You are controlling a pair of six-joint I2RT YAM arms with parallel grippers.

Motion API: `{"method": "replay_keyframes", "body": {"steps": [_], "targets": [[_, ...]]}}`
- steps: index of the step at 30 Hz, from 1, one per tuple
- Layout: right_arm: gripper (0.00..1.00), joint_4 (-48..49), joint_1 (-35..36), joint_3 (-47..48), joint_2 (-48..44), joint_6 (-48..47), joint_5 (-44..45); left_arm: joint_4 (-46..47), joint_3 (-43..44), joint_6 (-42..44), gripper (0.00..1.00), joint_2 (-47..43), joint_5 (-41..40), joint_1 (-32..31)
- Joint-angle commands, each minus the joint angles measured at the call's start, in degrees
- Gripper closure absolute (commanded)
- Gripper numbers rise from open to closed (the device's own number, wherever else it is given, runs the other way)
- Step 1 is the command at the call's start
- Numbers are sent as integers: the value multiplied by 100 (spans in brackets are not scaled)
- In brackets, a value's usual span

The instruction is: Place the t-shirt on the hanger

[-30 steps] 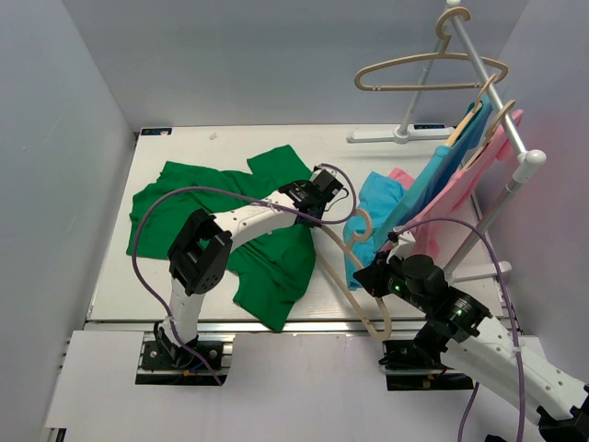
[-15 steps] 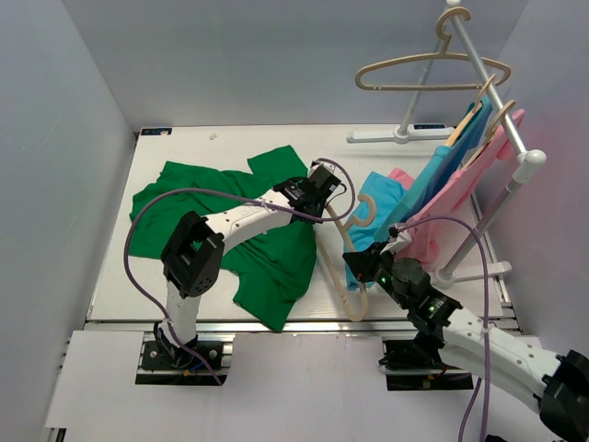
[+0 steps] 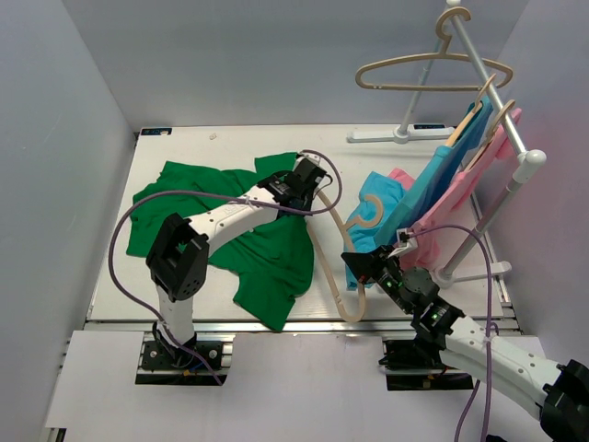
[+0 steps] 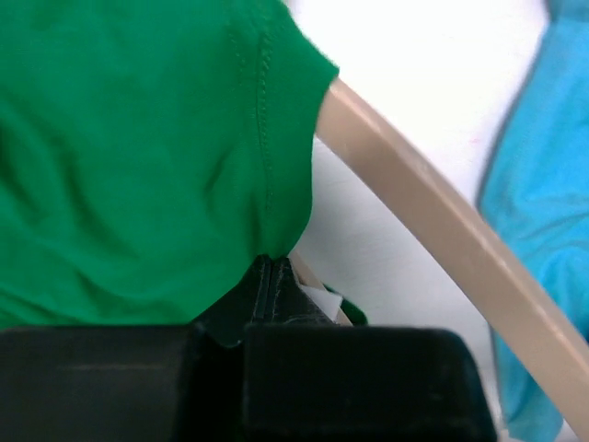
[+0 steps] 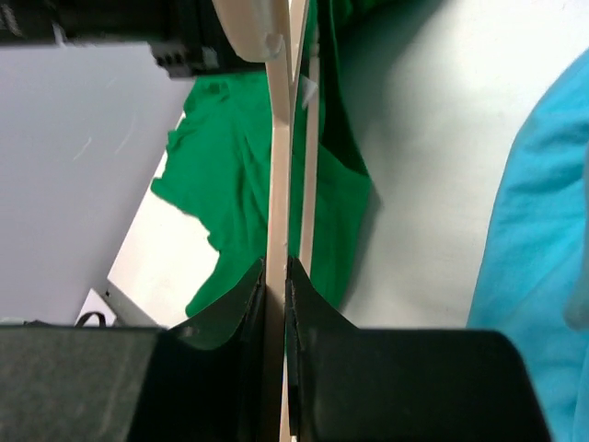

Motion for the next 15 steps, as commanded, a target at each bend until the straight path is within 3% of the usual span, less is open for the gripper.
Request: {"method": "replay_keyframes", "body": {"steps": [1,7,12,15], "targets": [[100,-216,17,339,-77,235,-233,-193,-53,-130,100,-464,-220,174],[100,-1044,44,577,89,341,-259,-53,-395,-156,100,-965,-248,316],[100,-1080,105,709,239,262,-847,-202,-317,-148,100,-940,-282,316],[100,-738,167,534,160,375,-691,-167,-343,-148,100,-887,-134,324]]}}
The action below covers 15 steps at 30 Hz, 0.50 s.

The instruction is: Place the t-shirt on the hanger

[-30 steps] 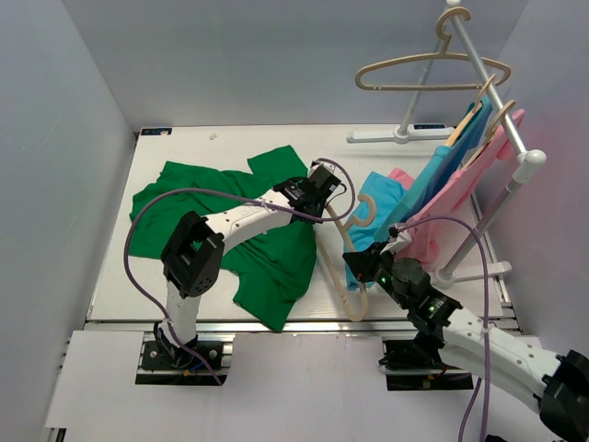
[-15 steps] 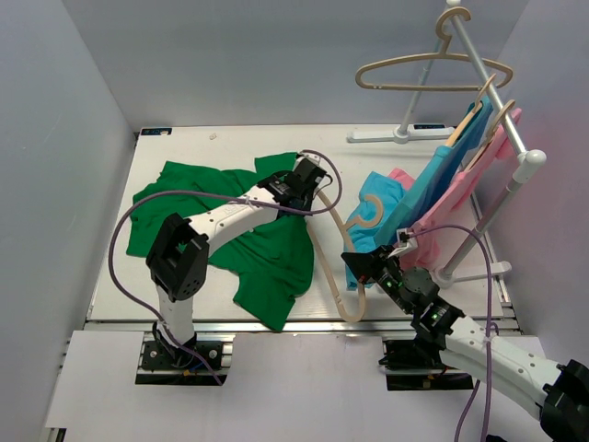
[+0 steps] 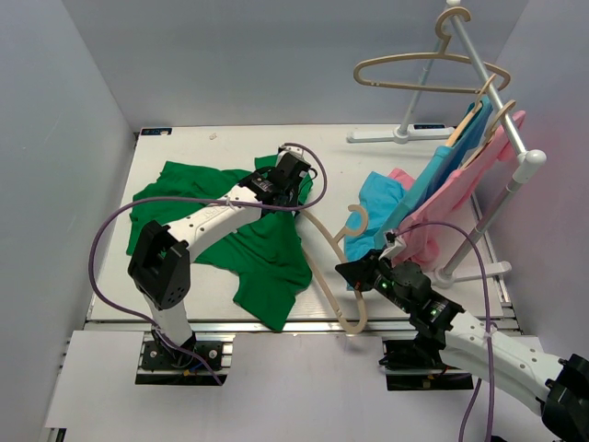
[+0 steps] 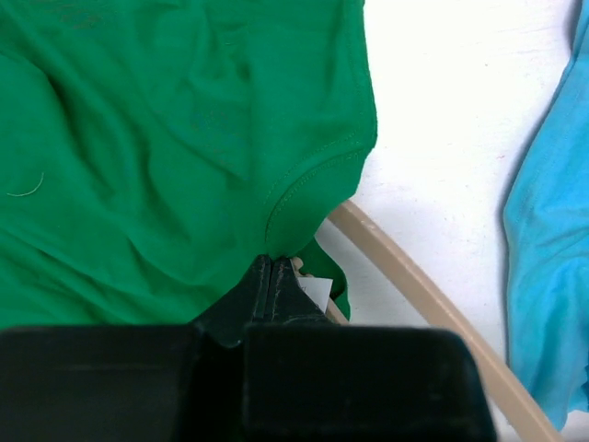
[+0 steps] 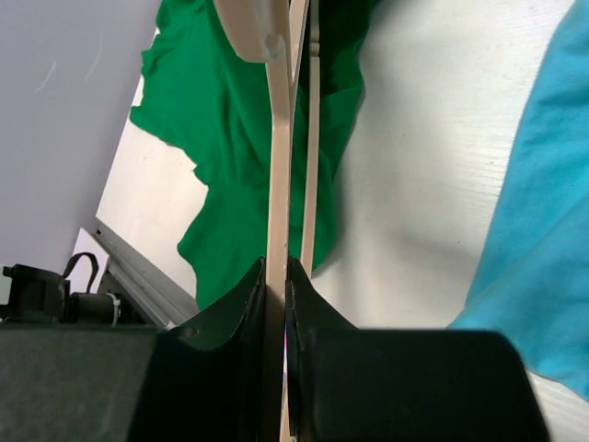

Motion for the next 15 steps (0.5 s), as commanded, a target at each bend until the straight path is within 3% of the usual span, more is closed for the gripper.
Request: {"method": "replay_keyframes", "body": {"steps": [1,5,15], "targets": [[100,552,71,107,-84,155,-15,27,-11,-51,100,-183,109,-14],[100,1411,123,63,152,182,450,133,-142,-78,100,-147,513,-15],[100,2828,536,344,1899,112,1978,581,-503,-166,100,-174,1411,-111]]}}
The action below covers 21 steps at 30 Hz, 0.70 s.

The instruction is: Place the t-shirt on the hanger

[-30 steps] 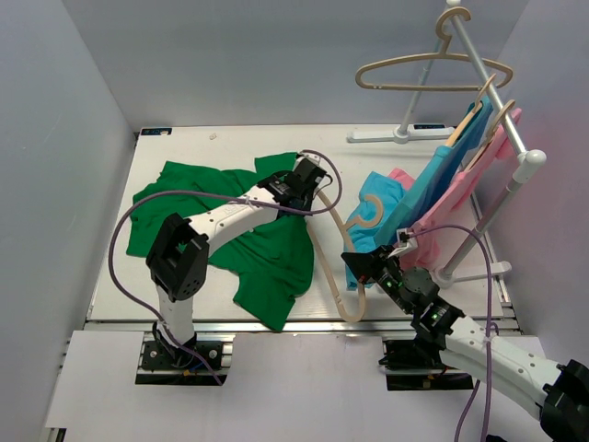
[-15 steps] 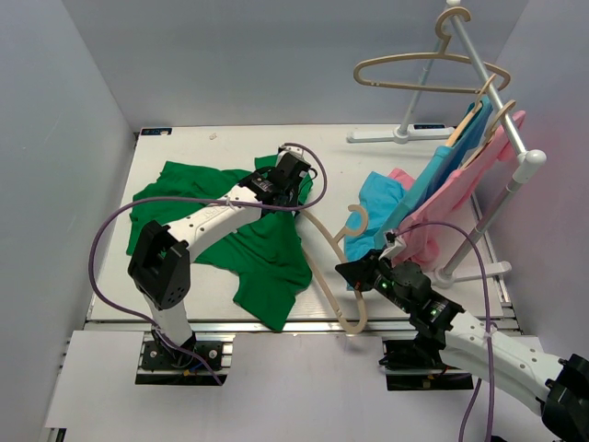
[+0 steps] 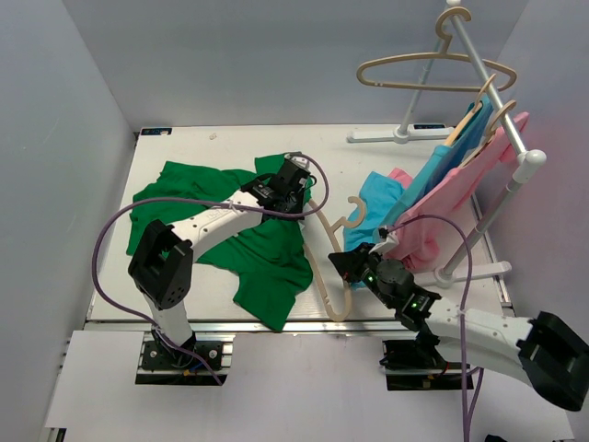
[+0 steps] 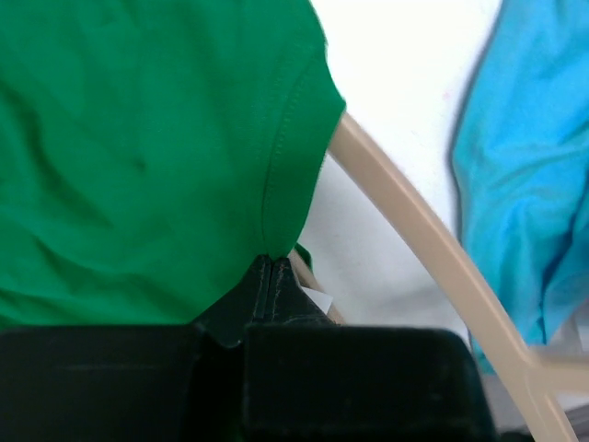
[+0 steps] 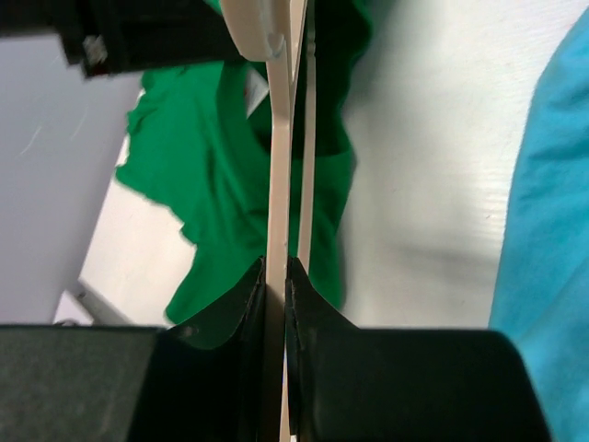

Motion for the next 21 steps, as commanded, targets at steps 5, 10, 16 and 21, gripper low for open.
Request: {"method": "replay_keyframes", "body": {"steps": [5,10,16,21], "targets": [[100,2256,189,432,1061,-250,1477,295,-259,-54,100,-268,530,-160],[100,3487,198,564,1949,-777,1856,392,-566,-54,100,-689,654,-318],[100,4719,198,986,2863,-1191,1988,401,-1032,-168,100,-1041,803,-353],[100,5254,198,1293,3356,-1340,2664,375,-1409,-309,100,-1515,742,-423]]}}
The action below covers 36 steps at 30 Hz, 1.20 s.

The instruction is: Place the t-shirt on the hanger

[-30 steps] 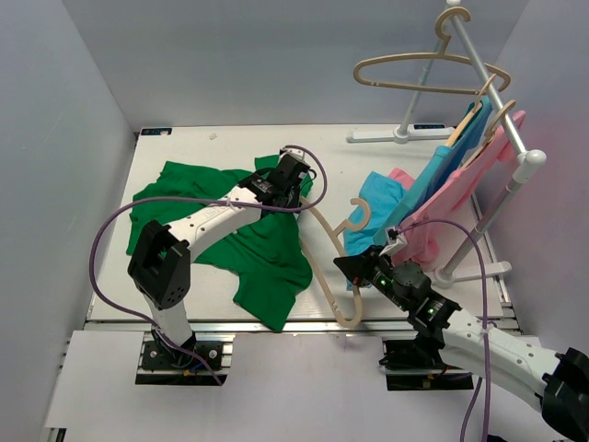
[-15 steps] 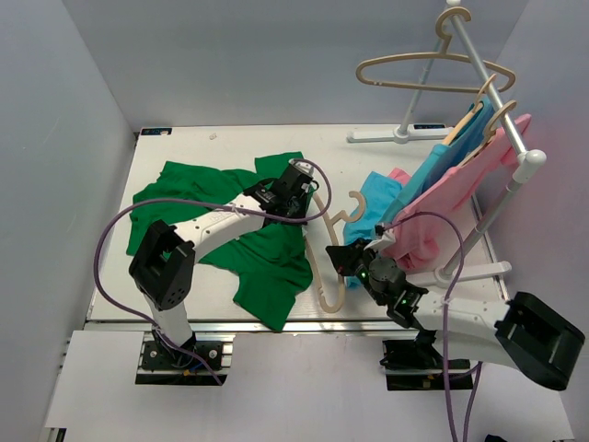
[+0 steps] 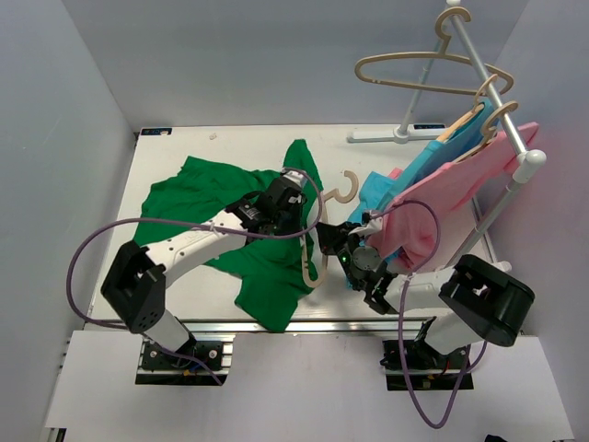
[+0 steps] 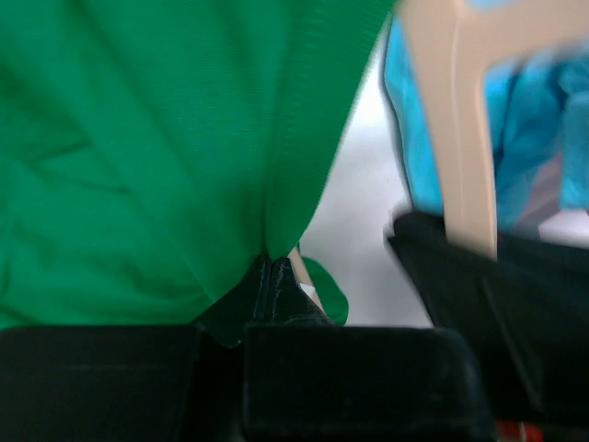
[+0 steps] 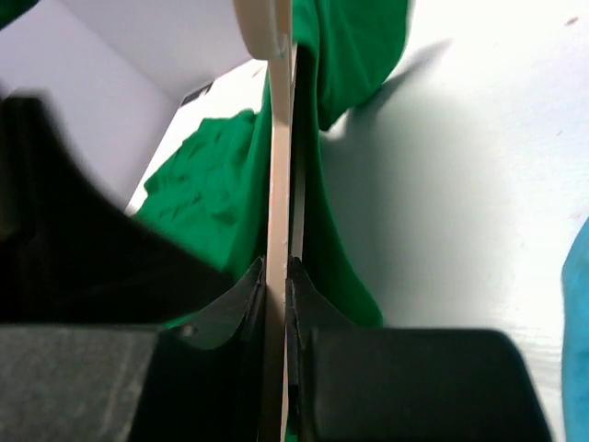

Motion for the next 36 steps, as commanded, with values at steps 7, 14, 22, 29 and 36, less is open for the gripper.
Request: {"method": "replay_keyframes", "body": {"steps": [7,14,22,29,36], "targets": [[100,830,-47,1054,-193,-405,1716,-356,-638,-400,100,-897,-165,-104],[100,3,-56,1626,167,-415,2103,-286,-797,-470,100,-1214,55,-245],[100,-1534,-222,2415,396,497,2454,-558,-621,-470,100,-1363,63,-491],[100,-1818,-372,2839,905,140,2306,-585,-490,-400,100,-1557,177,-684],[100,-1660,-363,2295,617,-299,1586,-549,-252,-426,100,-1672,-566,-693]]}}
